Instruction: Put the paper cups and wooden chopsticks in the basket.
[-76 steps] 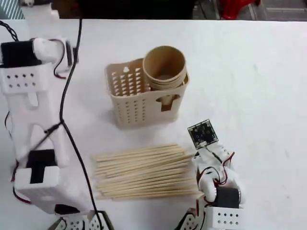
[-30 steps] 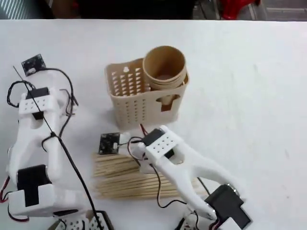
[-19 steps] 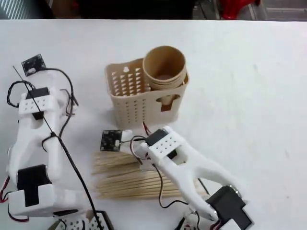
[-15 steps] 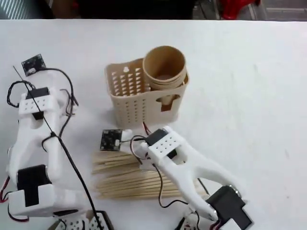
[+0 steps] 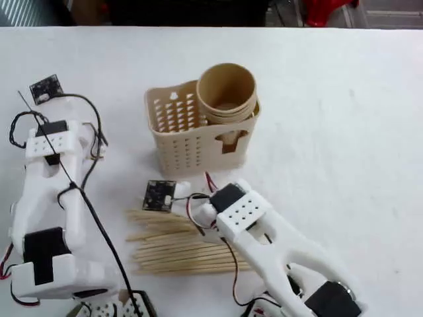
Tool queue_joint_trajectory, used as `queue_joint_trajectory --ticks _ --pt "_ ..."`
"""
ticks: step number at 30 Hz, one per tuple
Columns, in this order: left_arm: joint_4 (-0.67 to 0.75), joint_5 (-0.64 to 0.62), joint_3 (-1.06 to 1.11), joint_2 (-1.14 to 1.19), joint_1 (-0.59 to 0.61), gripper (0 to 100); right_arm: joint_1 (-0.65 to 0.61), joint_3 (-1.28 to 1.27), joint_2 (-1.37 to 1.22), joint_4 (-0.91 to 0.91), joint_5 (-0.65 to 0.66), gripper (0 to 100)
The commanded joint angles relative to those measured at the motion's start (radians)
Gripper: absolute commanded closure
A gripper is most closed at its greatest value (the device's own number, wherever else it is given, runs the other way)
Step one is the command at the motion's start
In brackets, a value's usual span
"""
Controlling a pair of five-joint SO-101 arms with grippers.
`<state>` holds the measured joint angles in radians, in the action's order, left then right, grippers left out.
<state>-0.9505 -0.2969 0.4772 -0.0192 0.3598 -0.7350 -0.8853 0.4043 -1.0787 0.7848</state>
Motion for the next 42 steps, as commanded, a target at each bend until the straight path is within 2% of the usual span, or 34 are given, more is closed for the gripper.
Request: queue_joint_trajectory --ticks 1,4,8,10,15,22,26,32,36,42 --pt "0.017 -0.006 -0.005 -0.050 0.010 84 0.015 0.005 0.038 -0.012 -0.009 98.1" --pt "0.017 -0.006 -0.005 -0.050 0.010 84 0.015 0.003 0.038 -0.024 -0.008 95.3" --pt "0.017 -0.006 -0.005 -0.050 0.010 84 0.015 0.008 0.042 -0.099 0.017 79.3" --pt "0.017 -0.006 -0.006 -0.050 0.010 84 0.015 0.008 0.042 -0.124 0.063 75.0" --pt "0.017 -0.006 -0.009 -0.050 0.010 84 0.005 0.009 0.044 -0.091 0.077 74.7" --pt "0.017 -0.006 -0.006 -0.050 0.010 84 -0.002 0.002 0.033 0.150 0.083 74.8" --pt "0.017 -0.006 -0.008 -0.050 0.010 84 -0.007 -0.032 0.012 0.154 0.086 74.5" --pt "0.017 -0.006 -0.012 -0.050 0.010 84 -0.002 -0.034 -0.096 0.286 0.078 74.5" --pt "0.017 -0.006 -0.012 -0.050 0.010 84 0.015 0.025 -0.157 0.311 0.077 74.7" --pt "0.017 -0.006 -0.012 -0.050 0.010 84 0.015 0.061 -0.236 0.325 0.138 74.8"
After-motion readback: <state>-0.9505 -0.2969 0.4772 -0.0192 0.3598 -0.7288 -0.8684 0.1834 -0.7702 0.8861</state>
